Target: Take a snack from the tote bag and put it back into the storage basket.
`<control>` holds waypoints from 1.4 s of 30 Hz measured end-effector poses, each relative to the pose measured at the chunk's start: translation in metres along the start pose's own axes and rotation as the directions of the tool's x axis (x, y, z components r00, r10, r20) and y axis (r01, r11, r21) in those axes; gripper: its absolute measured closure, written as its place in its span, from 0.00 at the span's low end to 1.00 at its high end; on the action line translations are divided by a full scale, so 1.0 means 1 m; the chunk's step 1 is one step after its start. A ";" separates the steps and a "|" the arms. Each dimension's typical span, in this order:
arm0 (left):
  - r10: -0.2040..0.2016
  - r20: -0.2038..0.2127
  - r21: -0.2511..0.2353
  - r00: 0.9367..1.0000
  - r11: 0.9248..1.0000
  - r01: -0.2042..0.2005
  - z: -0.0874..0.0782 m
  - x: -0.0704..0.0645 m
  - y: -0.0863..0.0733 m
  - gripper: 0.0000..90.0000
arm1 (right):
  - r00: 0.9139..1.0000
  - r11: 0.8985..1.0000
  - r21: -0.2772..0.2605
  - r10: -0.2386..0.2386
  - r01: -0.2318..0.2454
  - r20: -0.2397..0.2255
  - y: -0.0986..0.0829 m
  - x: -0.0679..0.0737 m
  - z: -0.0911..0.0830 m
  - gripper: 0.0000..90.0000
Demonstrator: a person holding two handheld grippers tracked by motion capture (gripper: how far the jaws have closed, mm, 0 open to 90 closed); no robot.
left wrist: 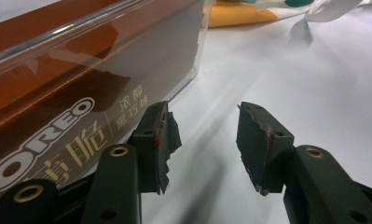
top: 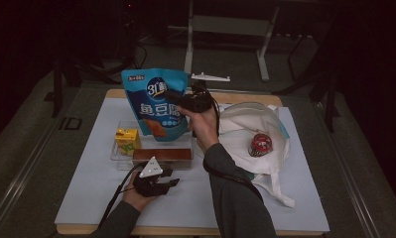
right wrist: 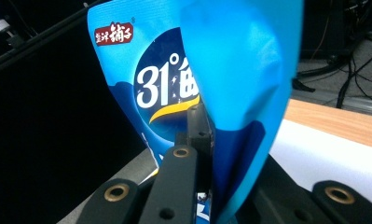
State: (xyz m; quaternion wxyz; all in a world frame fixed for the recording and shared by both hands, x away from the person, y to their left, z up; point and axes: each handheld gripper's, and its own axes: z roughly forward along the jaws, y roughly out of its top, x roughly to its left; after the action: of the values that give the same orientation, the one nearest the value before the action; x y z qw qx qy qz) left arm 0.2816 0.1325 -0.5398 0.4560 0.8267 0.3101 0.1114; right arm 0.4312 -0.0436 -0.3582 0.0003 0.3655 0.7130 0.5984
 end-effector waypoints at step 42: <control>0.008 -0.007 -0.013 1.000 1.000 -0.008 -0.001 -0.001 -0.001 0.60 | 0.995 0.995 0.007 0.102 -0.102 0.004 -0.043 -0.036 0.035 0.95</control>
State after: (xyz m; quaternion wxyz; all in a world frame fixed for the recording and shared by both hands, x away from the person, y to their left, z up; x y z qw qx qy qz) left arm 0.2799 0.1325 -0.5396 0.4599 0.8246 0.3076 0.1180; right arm 0.4500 -0.0333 -0.4203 -0.0304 0.4026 0.6956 0.5943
